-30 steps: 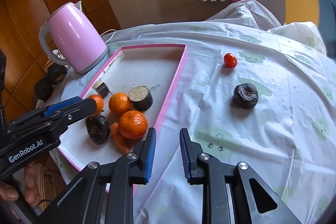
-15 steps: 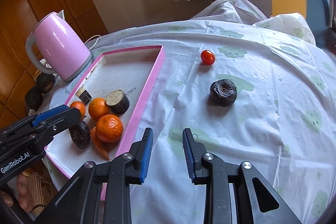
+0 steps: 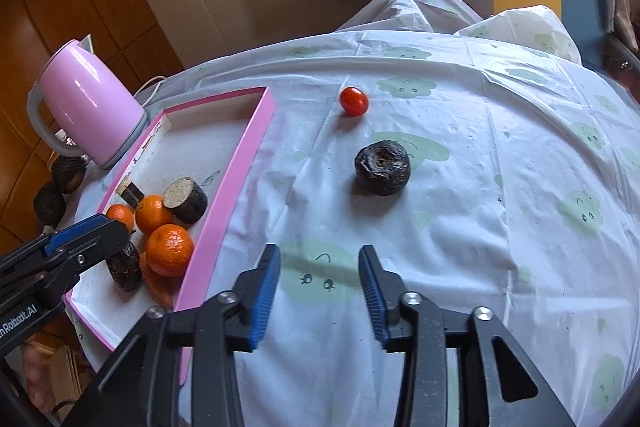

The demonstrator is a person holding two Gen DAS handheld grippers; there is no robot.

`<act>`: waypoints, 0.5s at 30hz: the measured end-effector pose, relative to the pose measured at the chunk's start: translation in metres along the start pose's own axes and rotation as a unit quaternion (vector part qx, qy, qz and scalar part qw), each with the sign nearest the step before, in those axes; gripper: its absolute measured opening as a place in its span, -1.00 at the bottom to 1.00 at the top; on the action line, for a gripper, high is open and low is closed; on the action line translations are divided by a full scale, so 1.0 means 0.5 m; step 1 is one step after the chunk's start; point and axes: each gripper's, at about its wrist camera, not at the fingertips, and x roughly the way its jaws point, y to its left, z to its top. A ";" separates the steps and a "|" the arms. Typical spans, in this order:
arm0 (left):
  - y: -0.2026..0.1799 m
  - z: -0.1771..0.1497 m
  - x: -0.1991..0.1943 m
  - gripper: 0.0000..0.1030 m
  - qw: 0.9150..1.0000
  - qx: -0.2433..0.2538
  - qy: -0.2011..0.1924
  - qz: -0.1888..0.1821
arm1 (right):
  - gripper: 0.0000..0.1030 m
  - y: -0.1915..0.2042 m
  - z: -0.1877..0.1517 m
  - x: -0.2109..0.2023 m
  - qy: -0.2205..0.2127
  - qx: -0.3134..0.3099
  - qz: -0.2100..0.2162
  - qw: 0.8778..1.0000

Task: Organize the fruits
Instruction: 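Move the right gripper to the dark round dried vegetable and grasp it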

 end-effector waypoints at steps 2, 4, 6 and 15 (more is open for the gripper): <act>-0.002 0.001 0.002 -0.30 1.000 0.000 0.002 -0.001 | -0.08 -0.008 0.000 0.001 -0.002 0.004 -0.006 1.000; -0.005 0.002 0.004 -0.30 1.000 0.002 0.002 -0.001 | -0.05 -0.015 0.001 0.002 -0.003 0.008 -0.012 1.000; -0.008 0.003 0.008 -0.30 1.000 0.004 0.004 -0.002 | 0.05 -0.022 0.003 0.003 -0.005 0.012 -0.018 1.000; -0.024 0.009 0.029 -0.26 1.000 0.009 0.013 -0.008 | 0.22 -0.053 0.023 0.019 -0.023 0.007 -0.055 0.998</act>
